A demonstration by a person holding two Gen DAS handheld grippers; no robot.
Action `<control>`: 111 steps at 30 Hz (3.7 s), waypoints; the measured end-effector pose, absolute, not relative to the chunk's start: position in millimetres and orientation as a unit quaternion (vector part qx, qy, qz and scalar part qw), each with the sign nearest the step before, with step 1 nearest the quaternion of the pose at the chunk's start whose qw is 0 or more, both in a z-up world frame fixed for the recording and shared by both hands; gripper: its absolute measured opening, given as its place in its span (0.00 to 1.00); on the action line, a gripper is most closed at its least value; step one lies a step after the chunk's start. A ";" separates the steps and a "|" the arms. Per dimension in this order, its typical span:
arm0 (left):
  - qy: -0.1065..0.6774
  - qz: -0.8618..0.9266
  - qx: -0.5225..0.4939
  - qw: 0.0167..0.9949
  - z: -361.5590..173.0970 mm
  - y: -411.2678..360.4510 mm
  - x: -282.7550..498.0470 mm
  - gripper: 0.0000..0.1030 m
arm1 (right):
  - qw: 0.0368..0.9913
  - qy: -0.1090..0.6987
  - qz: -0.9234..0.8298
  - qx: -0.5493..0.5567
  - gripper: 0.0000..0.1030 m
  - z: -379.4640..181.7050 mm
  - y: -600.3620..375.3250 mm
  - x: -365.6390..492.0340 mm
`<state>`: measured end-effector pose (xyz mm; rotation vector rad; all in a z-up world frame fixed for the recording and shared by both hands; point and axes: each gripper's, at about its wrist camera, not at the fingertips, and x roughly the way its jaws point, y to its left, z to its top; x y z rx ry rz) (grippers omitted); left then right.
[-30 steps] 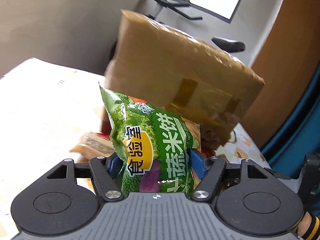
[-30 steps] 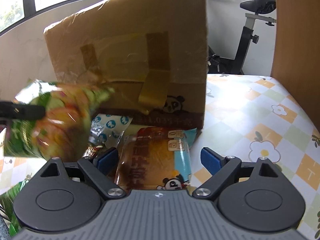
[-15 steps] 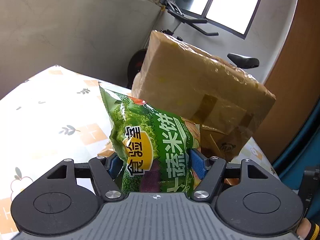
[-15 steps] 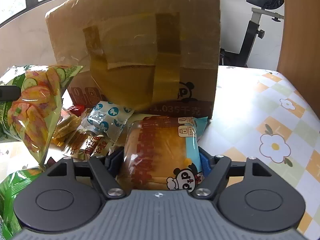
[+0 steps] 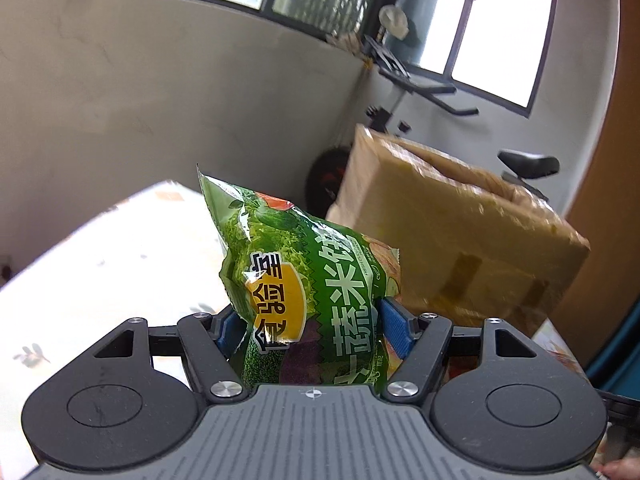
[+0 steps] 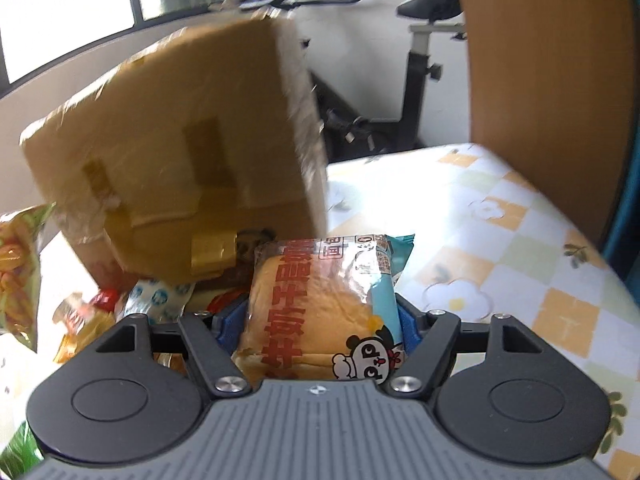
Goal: Organize snacks
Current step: 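Lift both packets over the box and release them inside, then grasp green chip bag with left tool while right tool approaches small meat packet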
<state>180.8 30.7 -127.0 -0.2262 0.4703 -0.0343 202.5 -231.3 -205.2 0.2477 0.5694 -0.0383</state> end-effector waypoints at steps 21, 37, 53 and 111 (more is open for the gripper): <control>0.063 -0.039 -0.049 0.996 -13.3 -12.4 218.7 0.70 | 0.995 0.043 0.035 0.080 0.72 -67.7 -213.5 223.4; 0.165 -0.069 0.076 0.981 -44.3 -75.9 333.5 0.71 | 0.987 0.142 0.071 0.033 0.71 -79.1 -165.9 344.1; 0.237 -0.118 -0.014 0.964 -67.4 -35.6 322.9 0.89 | 0.983 0.165 0.071 0.042 0.80 -92.7 -176.6 317.7; 0.451 -0.216 -0.223 0.837 -250.8 -12.3 193.7 0.87 | 0.926 0.354 0.133 0.020 0.74 -238.6 -133.9 173.9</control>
